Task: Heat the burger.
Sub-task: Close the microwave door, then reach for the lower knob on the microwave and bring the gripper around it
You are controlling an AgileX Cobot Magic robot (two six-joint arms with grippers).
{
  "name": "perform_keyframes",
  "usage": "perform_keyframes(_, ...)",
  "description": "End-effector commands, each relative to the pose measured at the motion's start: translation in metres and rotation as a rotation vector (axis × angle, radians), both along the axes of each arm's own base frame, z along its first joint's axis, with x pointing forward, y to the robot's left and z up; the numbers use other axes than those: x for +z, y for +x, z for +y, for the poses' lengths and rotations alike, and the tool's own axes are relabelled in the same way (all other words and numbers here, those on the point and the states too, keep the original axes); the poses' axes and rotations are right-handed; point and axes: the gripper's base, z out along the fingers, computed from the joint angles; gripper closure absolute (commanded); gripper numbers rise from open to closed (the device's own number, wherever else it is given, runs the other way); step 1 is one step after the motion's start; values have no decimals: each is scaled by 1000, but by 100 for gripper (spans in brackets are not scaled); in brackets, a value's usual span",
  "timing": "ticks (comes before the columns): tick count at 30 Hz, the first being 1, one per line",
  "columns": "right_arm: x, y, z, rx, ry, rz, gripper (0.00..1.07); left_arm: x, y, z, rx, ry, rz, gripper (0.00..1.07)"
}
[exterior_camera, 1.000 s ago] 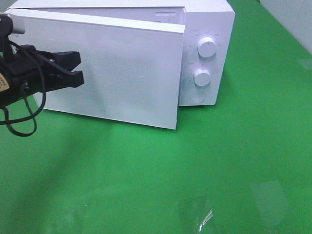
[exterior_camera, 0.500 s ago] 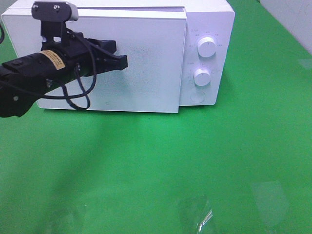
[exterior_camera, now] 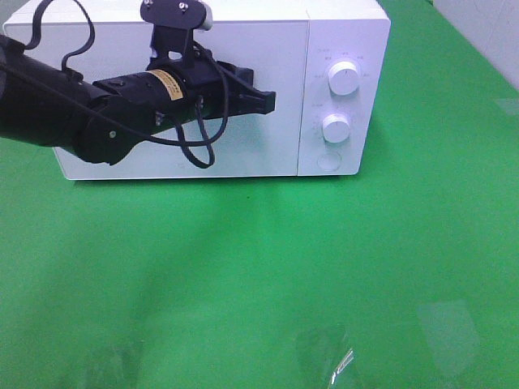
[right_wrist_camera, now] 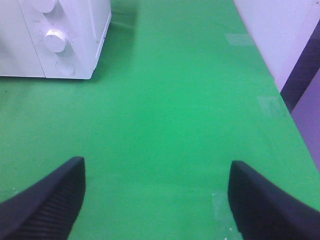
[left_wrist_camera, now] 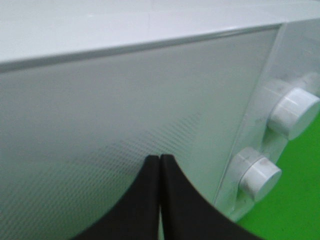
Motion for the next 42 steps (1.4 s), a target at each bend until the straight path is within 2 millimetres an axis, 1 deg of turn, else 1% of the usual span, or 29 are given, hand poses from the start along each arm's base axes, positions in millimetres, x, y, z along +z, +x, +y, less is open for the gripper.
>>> perform_keyframes(1, 0, -4, 0, -6, 11, -32, 32, 12, 19, 10, 106, -93, -28, 107)
perform_keyframes(5, 0, -4, 0, -6, 11, -32, 32, 13, 21, 10, 120, -103, -25, 107)
perform_keyframes(9, 0, -4, 0, -6, 11, -32, 32, 13, 14, 3, 90, -71, 7, 107)
perform_keyframes(10, 0, -4, 0, -6, 11, -32, 32, 14, 7, -3, 67, -46, 45, 107)
perform_keyframes(11, 0, -4, 0, -6, 11, -32, 32, 14, 7, -3, 67, -46, 45, 107)
perform_keyframes(13, 0, -4, 0, -6, 11, -32, 32, 16, -10, -13, 24, 6, 122, 107)
perform_keyframes(14, 0, -4, 0, -6, 11, -32, 32, 16, -10, -13, 24, 6, 122, 107)
perform_keyframes(15, 0, -4, 0, -6, 11, -32, 32, 17, -23, -16, 2, 14, 134, 107)
perform_keyframes(16, 0, -4, 0, -6, 11, -32, 32, 17, -23, -16, 2, 14, 134, 107)
perform_keyframes(17, 0, -4, 0, -6, 11, -32, 32, 19, -34, -17, -14, 17, 142, 107)
perform_keyframes(18, 0, -4, 0, -6, 11, -32, 32, 19, -34, -17, -14, 17, 142, 107)
perform_keyframes(19, 0, -4, 0, -6, 11, -32, 32, 19, -46, -17, -30, 22, 154, 105)
perform_keyframes(20, 0, -4, 0, -6, 11, -32, 32, 19, -46, -17, -30, 22, 154, 105)
perform_keyframes(21, 0, -4, 0, -6, 11, -32, 32, 18, -56, -16, -42, 39, 183, 92)
perform_keyframes(22, 0, -4, 0, -6, 11, -32, 32, 18, -56, -16, -42, 39, 183, 92)
perform_keyframes(23, 0, -4, 0, -6, 11, -32, 32, 18, -61, -15, -49, 55, 203, 82)
perform_keyframes(24, 0, -4, 0, -6, 11, -32, 32, 18, -61, -15, -49, 55, 203, 82)
perform_keyframes(25, 0, -4, 0, -6, 11, -32, 32, 15, -69, -14, -64, 106, 268, 51)
perform_keyframes(26, 0, -4, 0, -6, 11, -32, 32, 12, -75, -11, -69, 163, 343, 12)
perform_keyframes(27, 0, -4, 0, -6, 11, -32, 32, 12, -75, -11, -69, 163, 343, 12)
perform_keyframes(28, 0, -4, 0, -6, 11, -32, 32, 12, -80, -7, -72, 209, 408, 6)
perform_keyframes(31, 0, -4, 0, -6, 11, -32, 32, 11, -86, -3, -77, 262, 476, 7)
perform_keyframes(33, 0, -4, 0, -6, 11, -32, 32, 12, -97, 6, -86, 353, 587, 8)
perform_keyframes(34, 0, -4, 0, -6, 11, -32, 32, 12, -97, 6, -86, 353, 587, 8)
perform_keyframes(35, 0, -4, 0, -6, 11, -32, 32, 13, -105, 12, -94, 415, 651, 8)
perform_keyframes(37, 0, -4, 0, -6, 11, -32, 32, 17, -112, 18, -99, 459, 702, 8)
perform_keyframes(40, 0, -4, 0, -6, 11, -32, 32, 20, -115, 21, -101, 480, 725, 8)
perform_keyframes(41, 0, -4, 0, -6, 11, -32, 32, 26, -124, 29, -110, 541, 774, 8)
perform_keyframes(42, 0, -4, 0, -6, 11, -32, 32, 26, -124, 29, -110, 541, 774, 8)
